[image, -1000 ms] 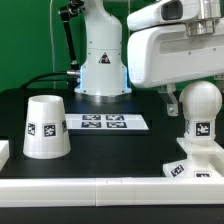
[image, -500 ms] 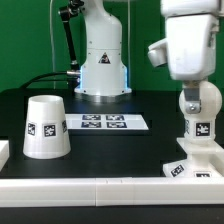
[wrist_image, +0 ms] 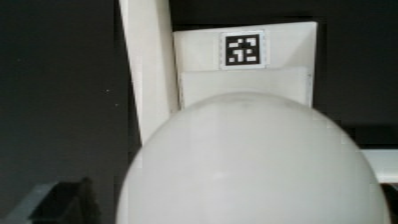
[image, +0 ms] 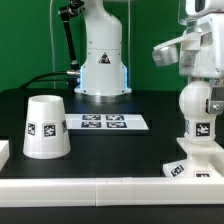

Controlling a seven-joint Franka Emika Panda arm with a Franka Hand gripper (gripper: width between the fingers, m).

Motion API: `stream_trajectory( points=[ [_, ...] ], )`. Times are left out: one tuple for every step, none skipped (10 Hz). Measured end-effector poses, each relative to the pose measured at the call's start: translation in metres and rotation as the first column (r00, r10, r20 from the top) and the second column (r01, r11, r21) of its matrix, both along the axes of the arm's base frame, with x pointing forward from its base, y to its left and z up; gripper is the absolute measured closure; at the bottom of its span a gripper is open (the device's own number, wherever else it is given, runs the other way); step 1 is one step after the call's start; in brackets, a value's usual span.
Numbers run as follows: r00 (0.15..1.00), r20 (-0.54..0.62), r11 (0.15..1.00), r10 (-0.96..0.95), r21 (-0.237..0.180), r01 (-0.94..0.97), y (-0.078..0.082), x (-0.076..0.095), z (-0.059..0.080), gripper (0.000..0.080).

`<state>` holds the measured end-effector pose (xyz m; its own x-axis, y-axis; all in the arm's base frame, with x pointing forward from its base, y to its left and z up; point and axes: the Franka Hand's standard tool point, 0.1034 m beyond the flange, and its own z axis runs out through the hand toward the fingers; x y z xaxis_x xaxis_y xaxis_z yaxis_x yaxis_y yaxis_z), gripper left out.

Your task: Assemble lamp

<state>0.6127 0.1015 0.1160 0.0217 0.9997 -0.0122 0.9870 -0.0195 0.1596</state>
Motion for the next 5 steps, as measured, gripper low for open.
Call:
stream_trajectory(
  points=[
    [1.000, -0.007, 1.000, 0.023, -0.007, -0.023, -0.0022, -0.0010, -0.0019, 0.0100],
    [0.997, -0.011, 0.997, 0.076, -0.020, -0.076, -0.0037, -0.0015, -0.0036, 0.0100],
    [0.998, -0.011, 0.998, 0.064, -0.019, -0.064, -0.0039, -0.0017, -0.0041, 0.0100],
    [0.998, -0.011, 0.998, 0.063, -0.019, -0.063, -0.0044, -0.0016, -0.0041, 0.0226],
    [0.998, -0.011, 0.998, 0.063, -0.019, -0.063, -0.0047, -0.0015, -0.0041, 0.0226]
  ],
)
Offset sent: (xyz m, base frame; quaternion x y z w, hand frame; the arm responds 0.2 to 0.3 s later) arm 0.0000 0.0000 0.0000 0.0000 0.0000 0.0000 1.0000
